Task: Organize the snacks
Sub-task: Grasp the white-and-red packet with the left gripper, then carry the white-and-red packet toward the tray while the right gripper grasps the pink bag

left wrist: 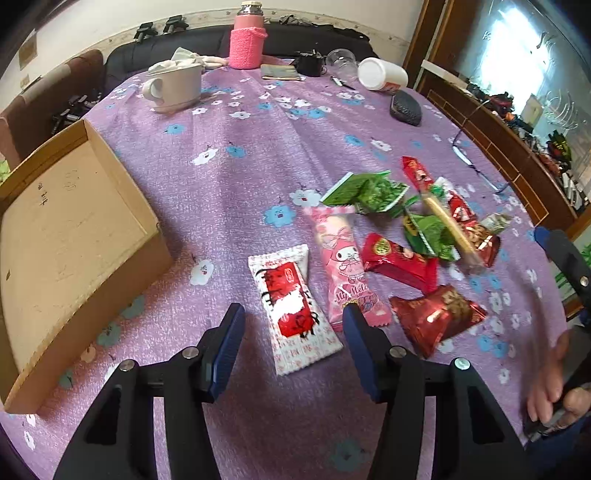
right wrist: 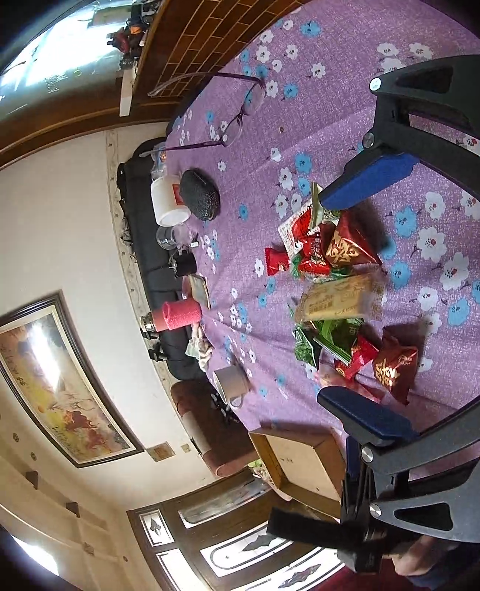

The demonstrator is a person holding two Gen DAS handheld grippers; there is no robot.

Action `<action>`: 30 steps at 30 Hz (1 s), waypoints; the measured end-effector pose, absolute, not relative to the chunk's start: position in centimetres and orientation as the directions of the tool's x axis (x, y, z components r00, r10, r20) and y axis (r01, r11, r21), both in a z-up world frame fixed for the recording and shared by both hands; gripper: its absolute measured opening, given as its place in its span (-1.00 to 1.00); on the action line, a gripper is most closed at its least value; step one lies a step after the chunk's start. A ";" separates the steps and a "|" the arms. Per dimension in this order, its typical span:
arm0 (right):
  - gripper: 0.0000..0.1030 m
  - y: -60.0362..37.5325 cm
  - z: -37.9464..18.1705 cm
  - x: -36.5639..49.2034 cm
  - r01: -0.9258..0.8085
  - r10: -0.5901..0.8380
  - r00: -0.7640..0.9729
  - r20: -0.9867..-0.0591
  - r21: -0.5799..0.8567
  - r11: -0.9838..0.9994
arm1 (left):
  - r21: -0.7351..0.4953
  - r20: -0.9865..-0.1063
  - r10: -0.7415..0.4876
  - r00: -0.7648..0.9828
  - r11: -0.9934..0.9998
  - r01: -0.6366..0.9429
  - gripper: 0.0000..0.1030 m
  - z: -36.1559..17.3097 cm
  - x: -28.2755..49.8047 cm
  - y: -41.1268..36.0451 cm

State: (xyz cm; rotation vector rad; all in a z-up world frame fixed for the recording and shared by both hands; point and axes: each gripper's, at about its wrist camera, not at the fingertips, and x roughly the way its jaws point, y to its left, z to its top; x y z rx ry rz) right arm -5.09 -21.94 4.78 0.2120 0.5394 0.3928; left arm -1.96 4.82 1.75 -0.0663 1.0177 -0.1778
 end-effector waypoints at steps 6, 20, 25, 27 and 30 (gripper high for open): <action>0.90 -21.3 4.8 -5.5 -0.347 0.440 0.775 -0.453 0.278 0.896 | -0.065 -0.836 -0.124 0.535 0.990 0.129 -0.46 1.3 -1.5 3.7; 0.90 -21.4 4.2 -5.0 -0.368 0.489 0.741 -0.460 0.332 0.869 | -0.141 -0.799 -0.191 0.570 0.981 0.131 -0.51 3.1 -3.3 5.6; 0.74 -22.5 3.7 -4.5 -0.342 0.530 0.723 -0.443 0.437 0.832 | -0.152 -0.783 -0.204 0.588 0.979 0.136 -0.51 3.8 -3.9 5.8; 0.62 -22.5 3.6 -4.2 -0.338 0.535 0.707 -0.463 0.444 0.830 | -0.161 -0.781 -0.211 0.588 0.977 0.137 -0.51 3.9 -4.1 6.0; 0.62 -22.5 3.5 -4.0 -0.344 0.569 0.673 -0.472 0.482 0.806 | -0.168 -0.773 -0.216 0.596 0.976 0.136 -0.51 4.2 -4.4 6.5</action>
